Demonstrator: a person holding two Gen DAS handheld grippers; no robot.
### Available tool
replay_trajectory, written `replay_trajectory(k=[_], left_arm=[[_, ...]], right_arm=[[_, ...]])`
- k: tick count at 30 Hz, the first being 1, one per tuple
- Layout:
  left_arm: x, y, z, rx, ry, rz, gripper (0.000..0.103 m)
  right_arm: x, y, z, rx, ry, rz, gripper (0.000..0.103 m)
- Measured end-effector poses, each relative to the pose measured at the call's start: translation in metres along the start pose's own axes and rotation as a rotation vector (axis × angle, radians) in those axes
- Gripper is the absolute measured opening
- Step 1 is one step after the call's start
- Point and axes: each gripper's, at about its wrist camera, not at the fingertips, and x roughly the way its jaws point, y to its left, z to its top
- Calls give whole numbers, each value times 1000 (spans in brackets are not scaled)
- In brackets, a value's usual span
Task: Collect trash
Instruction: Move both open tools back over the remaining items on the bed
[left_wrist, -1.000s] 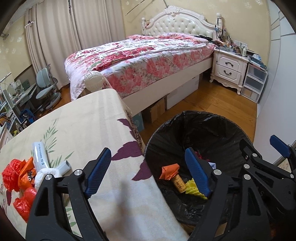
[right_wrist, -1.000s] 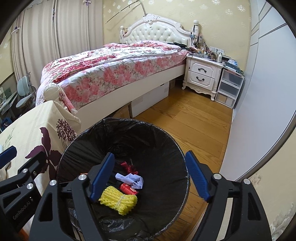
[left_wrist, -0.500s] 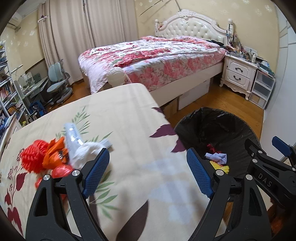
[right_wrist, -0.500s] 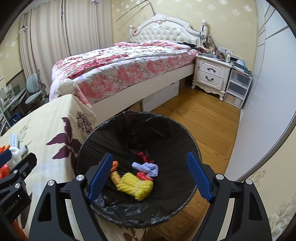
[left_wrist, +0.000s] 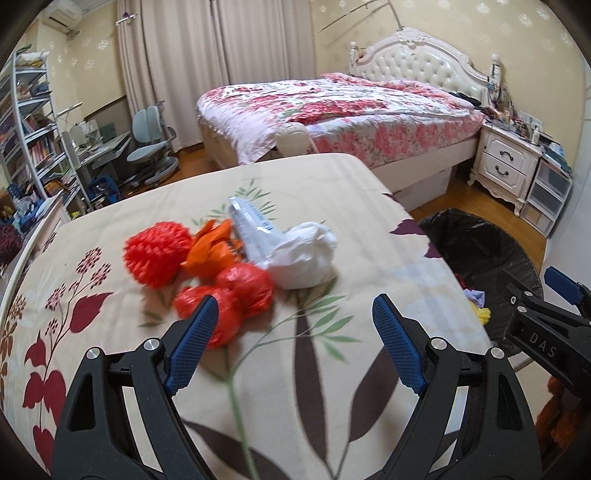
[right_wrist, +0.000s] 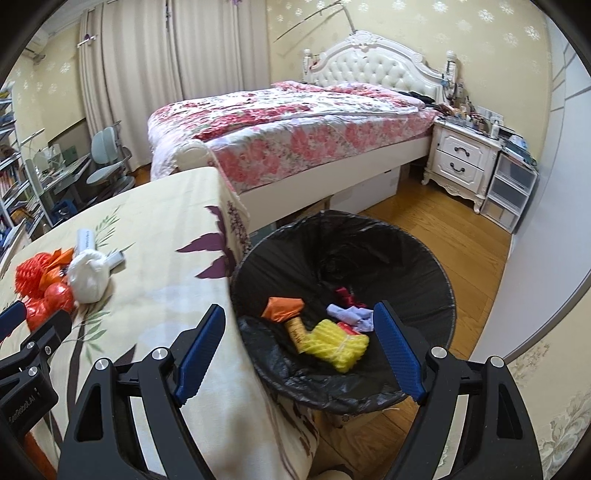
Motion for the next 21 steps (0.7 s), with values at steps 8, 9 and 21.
replay_trajectory(k=[8,9,21], left_arm=[[-8,39,-16,-57,8,43,83],[-7,43,-18,-65,11,44,83],[20,66,-14,-106,80,-22,83]], right_arm=[[-6,25,-2,-38,-2,48,80],[-6,28,-2,-42,-1,53,80],[0,58,-4,-96,19,109,80]])
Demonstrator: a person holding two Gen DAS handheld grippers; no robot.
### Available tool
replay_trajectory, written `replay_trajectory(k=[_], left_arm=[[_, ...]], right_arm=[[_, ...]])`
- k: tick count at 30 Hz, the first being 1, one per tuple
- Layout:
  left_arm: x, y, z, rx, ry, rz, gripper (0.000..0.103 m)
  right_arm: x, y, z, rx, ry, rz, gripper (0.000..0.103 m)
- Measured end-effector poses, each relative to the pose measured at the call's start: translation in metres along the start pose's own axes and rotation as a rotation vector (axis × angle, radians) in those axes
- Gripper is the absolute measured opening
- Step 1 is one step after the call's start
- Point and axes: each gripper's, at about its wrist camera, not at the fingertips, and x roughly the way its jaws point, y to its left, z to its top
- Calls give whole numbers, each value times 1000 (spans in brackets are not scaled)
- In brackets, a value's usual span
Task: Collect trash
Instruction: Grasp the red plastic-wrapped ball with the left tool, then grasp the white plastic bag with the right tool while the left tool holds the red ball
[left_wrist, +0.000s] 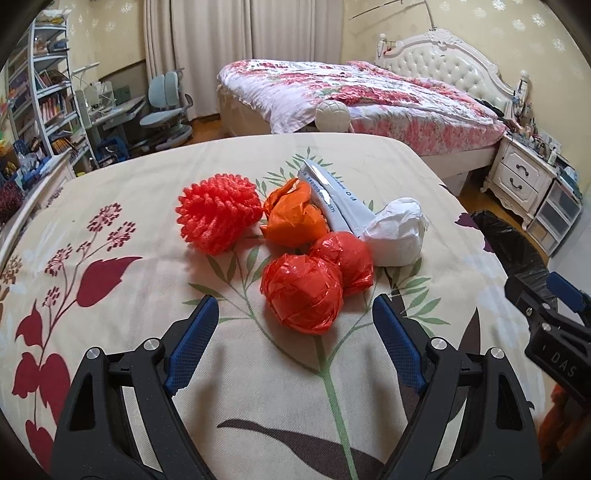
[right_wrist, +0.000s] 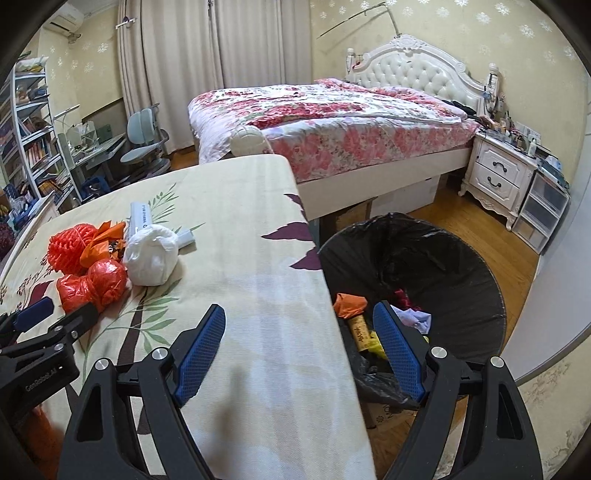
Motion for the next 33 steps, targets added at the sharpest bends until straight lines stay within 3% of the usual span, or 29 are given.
replay_trajectory(k=[2,7,22,33], left_arm=[[4,-1,3,4,8,-16,77],[13,-3,3,17,49,-52,41],[-14,17,-19,-8,21,-65,38],[-30,62,-26,-71,-17,38,38]], right_arm=[[1,4,0,-8,4,6,80],[2,11,2,-23,4,21,80],[3,54,5,-95,4,91,80],[21,87,20,-123,15,128,80]])
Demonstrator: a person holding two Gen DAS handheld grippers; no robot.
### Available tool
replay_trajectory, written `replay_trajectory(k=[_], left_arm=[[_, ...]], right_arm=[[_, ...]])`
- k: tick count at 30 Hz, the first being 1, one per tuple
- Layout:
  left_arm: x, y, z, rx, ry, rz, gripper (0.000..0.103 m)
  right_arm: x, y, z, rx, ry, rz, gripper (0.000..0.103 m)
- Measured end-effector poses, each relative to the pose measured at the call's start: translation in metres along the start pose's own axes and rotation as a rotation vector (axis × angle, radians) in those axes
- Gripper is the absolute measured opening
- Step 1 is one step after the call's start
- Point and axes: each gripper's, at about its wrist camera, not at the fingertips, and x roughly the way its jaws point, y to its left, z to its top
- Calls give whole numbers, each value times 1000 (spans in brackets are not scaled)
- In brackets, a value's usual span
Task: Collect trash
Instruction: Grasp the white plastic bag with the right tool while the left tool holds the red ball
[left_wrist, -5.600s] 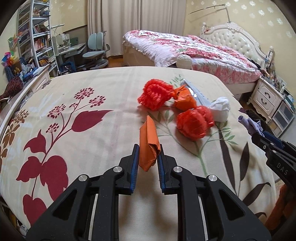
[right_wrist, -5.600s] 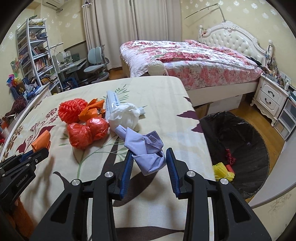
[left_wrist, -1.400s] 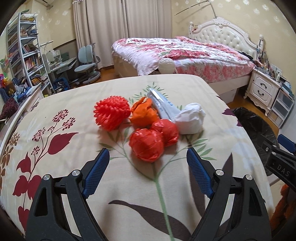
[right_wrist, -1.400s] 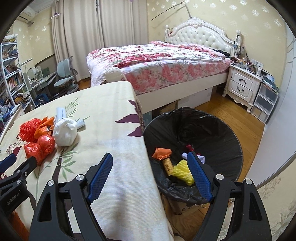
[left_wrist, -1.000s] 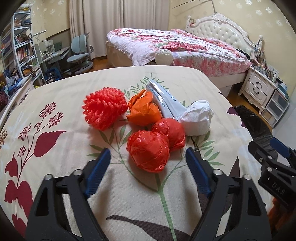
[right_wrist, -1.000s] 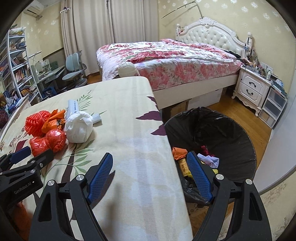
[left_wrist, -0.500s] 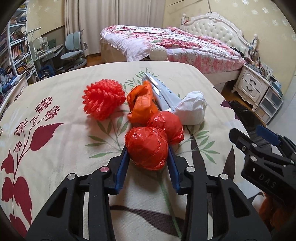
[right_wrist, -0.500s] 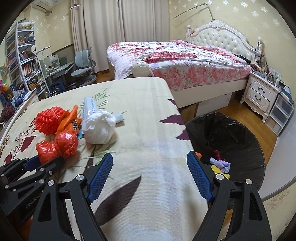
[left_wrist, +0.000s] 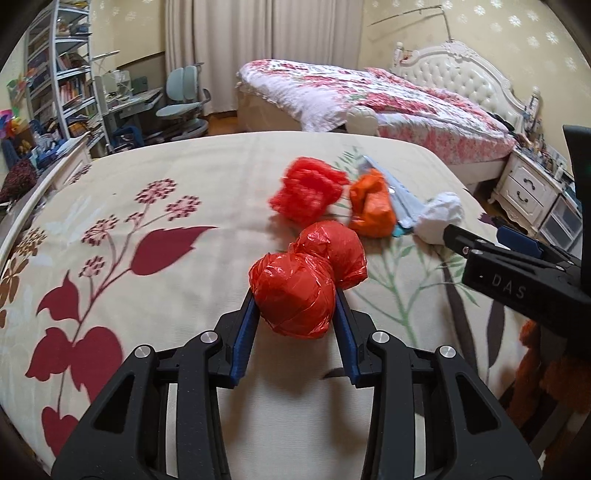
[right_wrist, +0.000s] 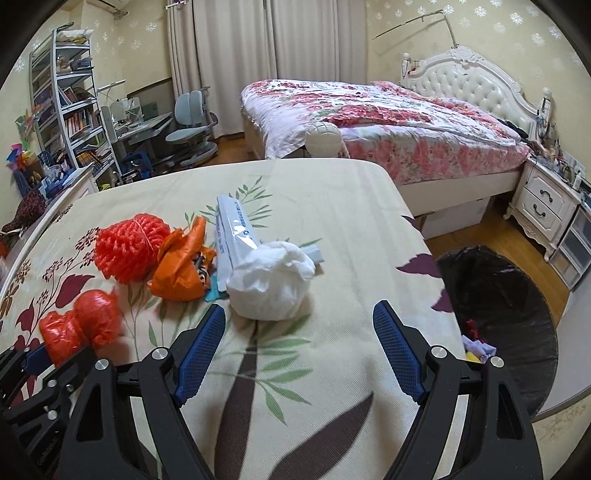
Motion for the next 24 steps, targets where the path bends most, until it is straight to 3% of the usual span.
replay_trajectory(k=[9,10,12,13,24], left_arm=[[-1,38,8,-77,-18,69,38],[-1,40,8,-82,-18,72,38],[-2,43,9,-87,-20,74,38],[-2,42,8,-88,-20,74,38],[-11,17,4,-60,-31,25,38]], right_arm=[[16,9,9,-6,37,18,79],[17,10,8,-6,39,20,76],[19,10,7,-7,57,34,48],[19,10,6,-5,65,46,46],[-15,-12,-9,3,33,29,44]])
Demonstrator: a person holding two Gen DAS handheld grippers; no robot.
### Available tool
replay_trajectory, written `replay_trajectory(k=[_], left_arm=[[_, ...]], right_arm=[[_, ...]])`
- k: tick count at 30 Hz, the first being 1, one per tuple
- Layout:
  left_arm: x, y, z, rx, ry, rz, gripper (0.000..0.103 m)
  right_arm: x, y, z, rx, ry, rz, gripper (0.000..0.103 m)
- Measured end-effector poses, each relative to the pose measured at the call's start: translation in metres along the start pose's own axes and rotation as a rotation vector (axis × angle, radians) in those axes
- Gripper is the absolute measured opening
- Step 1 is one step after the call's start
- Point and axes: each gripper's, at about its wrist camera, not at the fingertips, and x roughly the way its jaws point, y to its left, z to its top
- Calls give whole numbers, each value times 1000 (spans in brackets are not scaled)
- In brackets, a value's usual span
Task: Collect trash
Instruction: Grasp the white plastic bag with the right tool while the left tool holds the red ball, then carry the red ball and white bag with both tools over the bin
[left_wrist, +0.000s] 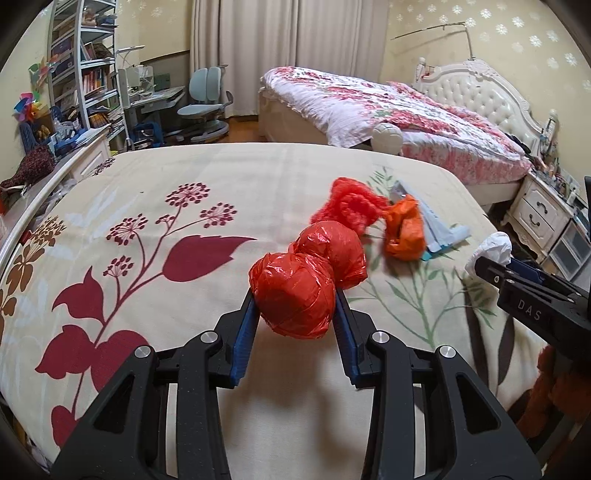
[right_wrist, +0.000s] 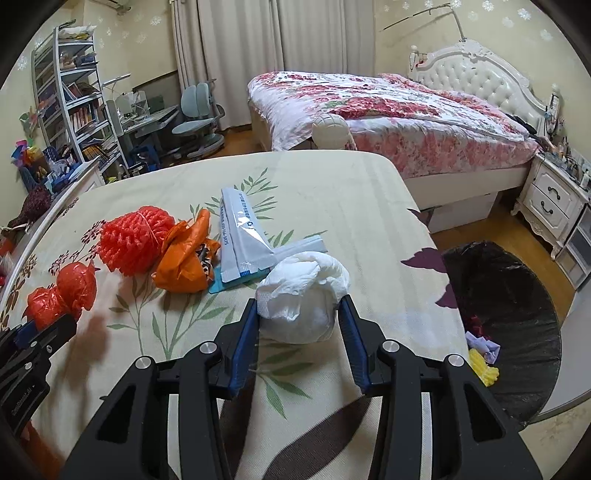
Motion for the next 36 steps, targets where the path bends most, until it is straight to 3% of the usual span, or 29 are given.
replay_trajectory(k=[19,36], left_arm=[[-9,-122,-2,168,-33,-175,38],[23,-237,5,312,-35,-268,38]], right_arm=[[-43,-114,-22,160,-61,-183,44],[-31,-176,-23,231,-64,-284,44]])
